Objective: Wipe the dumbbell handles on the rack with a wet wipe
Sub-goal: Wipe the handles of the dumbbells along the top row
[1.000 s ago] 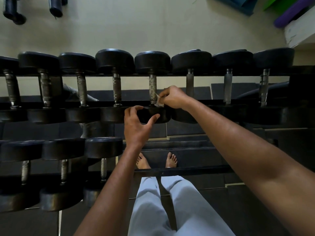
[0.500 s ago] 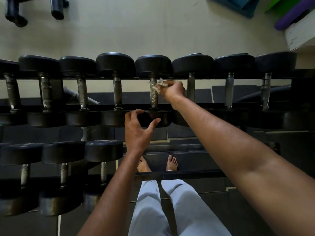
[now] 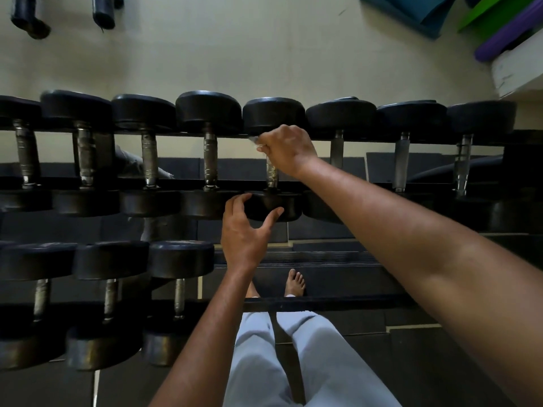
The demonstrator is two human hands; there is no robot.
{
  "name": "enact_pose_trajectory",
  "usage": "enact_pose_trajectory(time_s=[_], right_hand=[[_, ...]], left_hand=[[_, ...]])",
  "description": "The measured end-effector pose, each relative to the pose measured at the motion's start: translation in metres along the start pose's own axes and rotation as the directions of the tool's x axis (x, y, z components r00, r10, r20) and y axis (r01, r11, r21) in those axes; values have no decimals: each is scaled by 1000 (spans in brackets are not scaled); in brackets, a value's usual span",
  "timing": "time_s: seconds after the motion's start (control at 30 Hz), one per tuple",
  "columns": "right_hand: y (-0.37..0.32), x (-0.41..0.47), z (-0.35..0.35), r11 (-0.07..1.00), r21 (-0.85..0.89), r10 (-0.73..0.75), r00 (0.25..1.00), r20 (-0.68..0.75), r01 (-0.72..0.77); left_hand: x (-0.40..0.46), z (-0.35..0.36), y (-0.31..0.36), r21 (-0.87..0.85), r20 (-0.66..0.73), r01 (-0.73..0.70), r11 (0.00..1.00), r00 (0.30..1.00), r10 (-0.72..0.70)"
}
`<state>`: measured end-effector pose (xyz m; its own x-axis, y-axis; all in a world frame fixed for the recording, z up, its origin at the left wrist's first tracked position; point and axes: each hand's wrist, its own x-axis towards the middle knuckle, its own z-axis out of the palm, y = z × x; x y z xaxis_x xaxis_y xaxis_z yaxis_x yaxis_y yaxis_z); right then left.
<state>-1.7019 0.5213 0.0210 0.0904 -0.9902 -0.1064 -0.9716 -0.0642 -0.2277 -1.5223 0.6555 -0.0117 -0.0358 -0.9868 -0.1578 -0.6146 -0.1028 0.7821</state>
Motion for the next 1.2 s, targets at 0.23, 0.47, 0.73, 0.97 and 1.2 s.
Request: enact_pose_trajectory(time_s=[0.23,0.47,0.73,0.97,1.2], right_hand=[[-15,-15,6,997,26,-76,894,442,72],[0,-36,1,928,340,5,920,393,-150],[104,-128,-50,756,560,328,936,125,-340],[152,-148,-36,787,507,281,935,215,-353],[142,-125,-30,989,150,-47,958,283,4]], left_hand=[[9,-13,2,45,46,12,999,999,-14],[9,-15,3,49,74,31,998,997,-35],[-27,39,59,-37,148,-111,993,982,116],[-39,102,92,8,121,-25,1000,992,24],[-40,106,91,-63,98,52,997,994,-46]])
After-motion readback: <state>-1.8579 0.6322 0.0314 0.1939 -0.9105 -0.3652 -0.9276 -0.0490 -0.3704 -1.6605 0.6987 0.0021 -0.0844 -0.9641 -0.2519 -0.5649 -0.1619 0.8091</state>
